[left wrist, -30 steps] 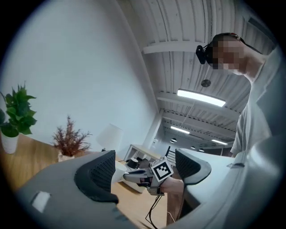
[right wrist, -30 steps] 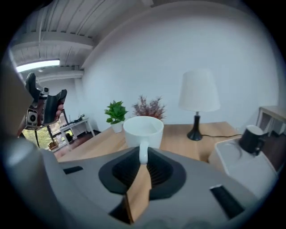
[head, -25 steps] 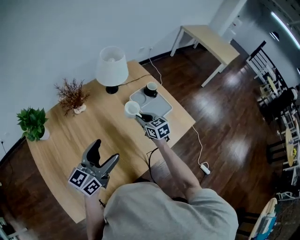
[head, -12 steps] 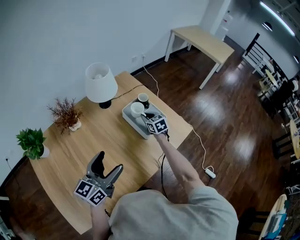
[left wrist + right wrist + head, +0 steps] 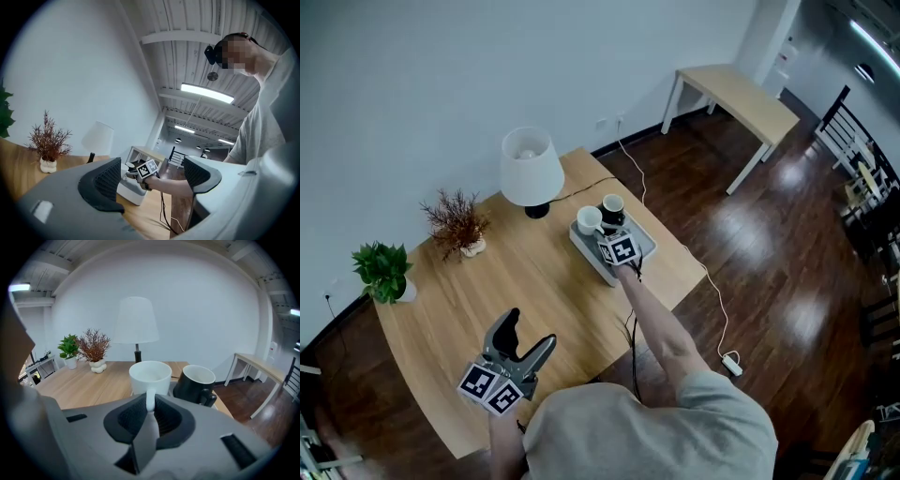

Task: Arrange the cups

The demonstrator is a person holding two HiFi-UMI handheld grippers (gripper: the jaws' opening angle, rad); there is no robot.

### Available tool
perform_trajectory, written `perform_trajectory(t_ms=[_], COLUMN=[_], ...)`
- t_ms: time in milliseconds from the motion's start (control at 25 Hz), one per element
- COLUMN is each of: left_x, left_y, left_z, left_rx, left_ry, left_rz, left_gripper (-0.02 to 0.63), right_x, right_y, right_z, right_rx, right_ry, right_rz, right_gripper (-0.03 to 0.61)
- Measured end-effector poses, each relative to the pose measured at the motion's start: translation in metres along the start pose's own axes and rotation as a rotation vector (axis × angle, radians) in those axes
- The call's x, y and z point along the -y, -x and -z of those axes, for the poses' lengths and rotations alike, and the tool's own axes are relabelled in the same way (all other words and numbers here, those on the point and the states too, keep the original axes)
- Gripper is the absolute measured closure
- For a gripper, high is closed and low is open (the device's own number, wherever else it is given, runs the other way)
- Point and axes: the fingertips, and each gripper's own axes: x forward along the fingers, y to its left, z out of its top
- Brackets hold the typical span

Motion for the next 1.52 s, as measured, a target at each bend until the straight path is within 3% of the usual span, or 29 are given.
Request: perform_trajectory(t_ms=[120, 240, 440, 560, 720, 880, 1160, 1520], left_x=[-0.002, 0.0, 0.003, 0.002, -0.002, -0.007, -0.019, -0.032], left_y=[0.003, 0.004, 0.008, 0.013, 0.023, 0.043, 0.111, 0.17], left_z=[-0.001, 0.0, -0.005, -0.009, -0.016, -0.029, -0.057, -0.074], left_rx=[0.004, 0.005, 0.018, 0.032, 0.054, 0.095, 0.193, 0.275], left_ry=[0.0, -0.002, 0.0, -0.001, -0.007, -0.019, -0.054, -0.057], left_rz=[-0.008, -0.003, 0.008, 0.008, -0.006, -0.039, -0.174, -0.274], left_gripper=[0.204, 0.204, 0.204, 0.204, 0.204, 0.204, 0.204, 0.204], right_x=[-0.003, 0.002, -0.007, -0.064, -0.193, -0.287, -0.384, -0.443], right_y=[-0.002, 0.002, 0.041, 0.085, 0.155, 0.206, 0.244, 0.263], right_z=[0.003, 0.007, 0.023, 0.004, -0.051, -0.102, -0.147, -0.158], right_rx=[0.007, -0.017, 0.02, 0.131, 0.291, 0.401, 0.476, 0.49], right_ry=[-0.009, -0.016, -0.129, -0.133, 0.007, 0.127, 0.24, 0.288], right_rz=[-0.013, 0.04, 0.042, -0.108, -0.433, -0.614, -0.78, -0.873], right_gripper=[0.514, 0.48, 0.465, 0.466, 0.494, 0.509, 0.515, 0.517])
